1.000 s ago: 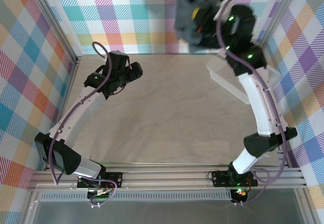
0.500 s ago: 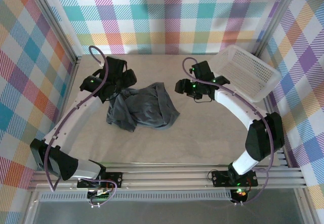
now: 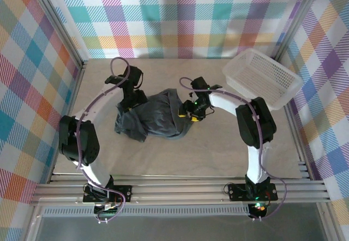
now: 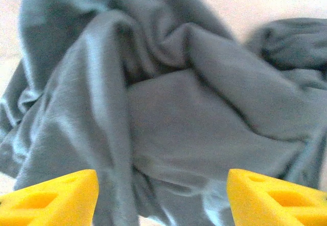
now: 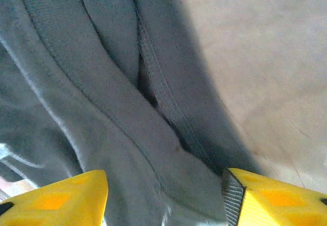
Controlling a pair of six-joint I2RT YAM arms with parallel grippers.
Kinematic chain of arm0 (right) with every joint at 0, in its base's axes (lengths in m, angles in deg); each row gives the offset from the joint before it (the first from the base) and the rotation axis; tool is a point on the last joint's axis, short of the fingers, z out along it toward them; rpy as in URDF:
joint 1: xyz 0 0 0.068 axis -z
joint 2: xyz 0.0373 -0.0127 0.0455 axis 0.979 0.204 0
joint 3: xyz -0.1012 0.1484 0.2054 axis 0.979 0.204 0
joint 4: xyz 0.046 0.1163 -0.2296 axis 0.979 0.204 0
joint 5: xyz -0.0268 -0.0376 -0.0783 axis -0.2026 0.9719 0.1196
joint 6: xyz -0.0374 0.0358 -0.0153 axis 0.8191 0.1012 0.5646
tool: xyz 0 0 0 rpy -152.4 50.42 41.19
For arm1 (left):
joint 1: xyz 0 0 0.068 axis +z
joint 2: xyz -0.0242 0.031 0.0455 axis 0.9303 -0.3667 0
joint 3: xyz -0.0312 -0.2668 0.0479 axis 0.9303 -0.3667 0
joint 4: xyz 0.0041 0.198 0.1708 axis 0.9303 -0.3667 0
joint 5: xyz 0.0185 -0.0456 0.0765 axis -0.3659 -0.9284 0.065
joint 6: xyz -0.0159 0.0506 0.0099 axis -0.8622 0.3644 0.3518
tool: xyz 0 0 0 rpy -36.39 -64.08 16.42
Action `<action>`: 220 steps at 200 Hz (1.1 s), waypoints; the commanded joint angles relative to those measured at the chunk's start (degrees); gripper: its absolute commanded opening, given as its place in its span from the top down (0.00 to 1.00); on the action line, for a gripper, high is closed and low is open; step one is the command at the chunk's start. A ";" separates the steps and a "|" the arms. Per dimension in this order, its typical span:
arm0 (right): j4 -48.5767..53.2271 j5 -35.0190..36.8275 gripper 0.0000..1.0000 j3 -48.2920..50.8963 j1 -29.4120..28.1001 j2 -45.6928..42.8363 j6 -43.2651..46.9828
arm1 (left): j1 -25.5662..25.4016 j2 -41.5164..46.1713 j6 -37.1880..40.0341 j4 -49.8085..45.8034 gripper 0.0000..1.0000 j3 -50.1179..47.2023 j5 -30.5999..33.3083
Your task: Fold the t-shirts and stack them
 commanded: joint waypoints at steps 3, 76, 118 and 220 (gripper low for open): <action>8.72 -1.26 0.37 -6.77 -2.11 2.86 7.60 | 2.72 2.68 -4.58 -5.19 0.25 -5.09 0.82; 14.09 0.02 0.39 -6.28 -2.50 5.94 9.77 | 2.43 7.34 -6.82 4.45 0.19 -17.86 -6.33; 13.29 -1.19 0.48 -5.89 -1.82 7.83 7.11 | -0.30 -1.07 -6.44 -2.96 0.28 -11.55 -0.51; 11.72 1.39 1.00 -4.52 2.59 0.19 2.93 | -1.60 -1.47 -3.57 6.04 0.94 -11.81 1.21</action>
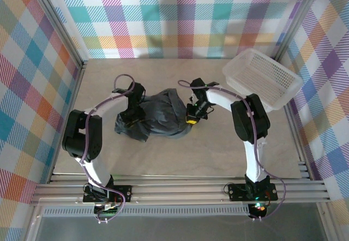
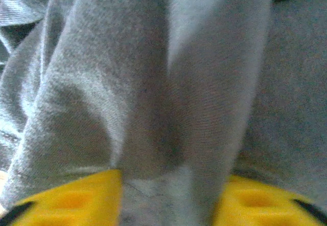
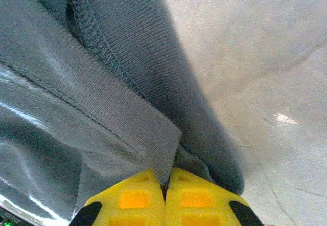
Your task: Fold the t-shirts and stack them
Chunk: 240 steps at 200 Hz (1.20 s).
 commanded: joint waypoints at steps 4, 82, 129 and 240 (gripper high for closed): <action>0.60 0.87 1.00 -0.18 0.84 -4.45 -1.69 | -0.48 2.24 0.18 -0.20 1.00 1.38 2.72; 4.14 7.26 1.00 -21.19 9.66 -10.87 -3.57 | 3.59 9.16 -2.33 -2.67 1.00 27.51 8.51; -1.90 12.84 1.00 -30.22 14.39 -14.73 -6.16 | 7.74 14.24 -3.99 8.19 1.00 34.30 9.16; -5.67 3.39 1.00 -44.62 20.10 -12.31 -9.72 | 19.25 7.88 -9.94 13.33 1.00 44.01 -7.47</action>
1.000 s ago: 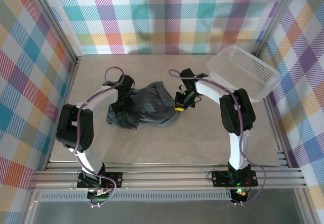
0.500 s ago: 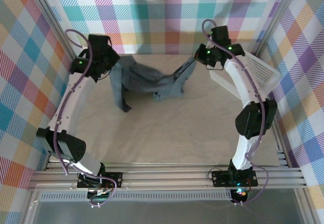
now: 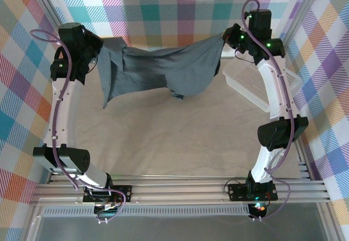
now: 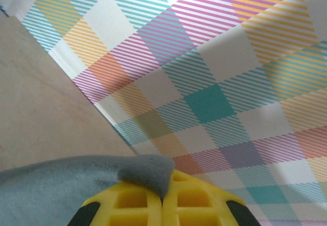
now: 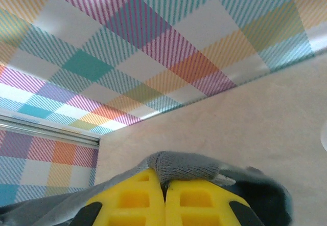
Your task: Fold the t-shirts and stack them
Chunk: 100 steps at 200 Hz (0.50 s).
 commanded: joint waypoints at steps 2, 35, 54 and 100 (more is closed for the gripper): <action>-3.29 -4.25 1.00 -2.95 0.65 0.57 -0.70 | 1.03 -3.25 -1.28 2.03 1.00 3.94 -5.14; -4.51 -5.92 1.00 -2.95 1.19 -2.22 0.07 | 0.94 -7.89 -4.33 7.18 1.00 5.20 -12.20; -5.91 -7.16 1.00 -2.53 1.31 -4.48 0.76 | 0.66 -11.44 -5.79 8.78 1.00 7.63 -13.90; -7.10 -4.34 1.00 -2.69 1.91 -10.43 1.63 | -1.91 -28.37 -11.20 9.97 1.00 28.31 -19.23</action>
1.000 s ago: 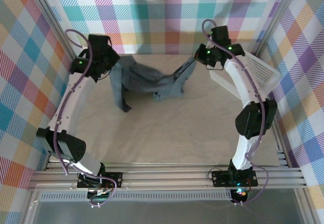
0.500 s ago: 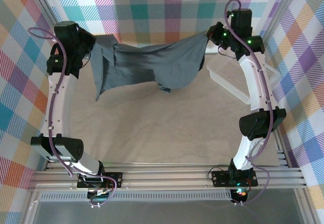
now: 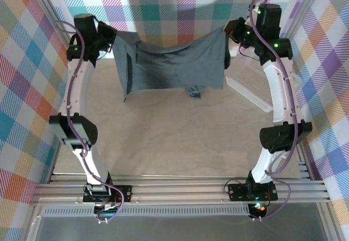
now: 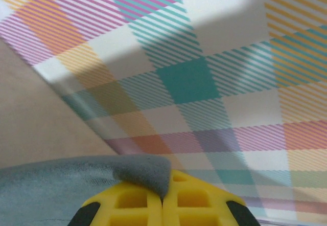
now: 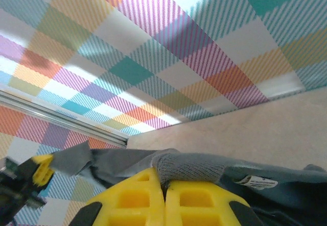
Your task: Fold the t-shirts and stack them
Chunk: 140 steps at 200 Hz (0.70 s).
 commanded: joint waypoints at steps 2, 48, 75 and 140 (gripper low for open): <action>-4.95 0.81 1.00 -1.44 0.90 -7.07 1.42 | -1.76 -8.07 -3.79 3.74 1.00 13.41 -4.83; -18.89 -0.62 1.00 11.21 0.89 -20.69 2.74 | -6.33 -25.16 -13.51 9.38 1.00 37.01 -6.06; -23.40 -10.08 1.00 16.56 -0.87 -24.70 -0.20 | -7.11 -26.49 -16.54 18.28 1.00 36.89 -3.92; -21.91 -23.08 1.00 24.28 -30.13 -4.15 2.69 | -2.75 -33.49 -7.43 1.34 0.56 36.39 0.60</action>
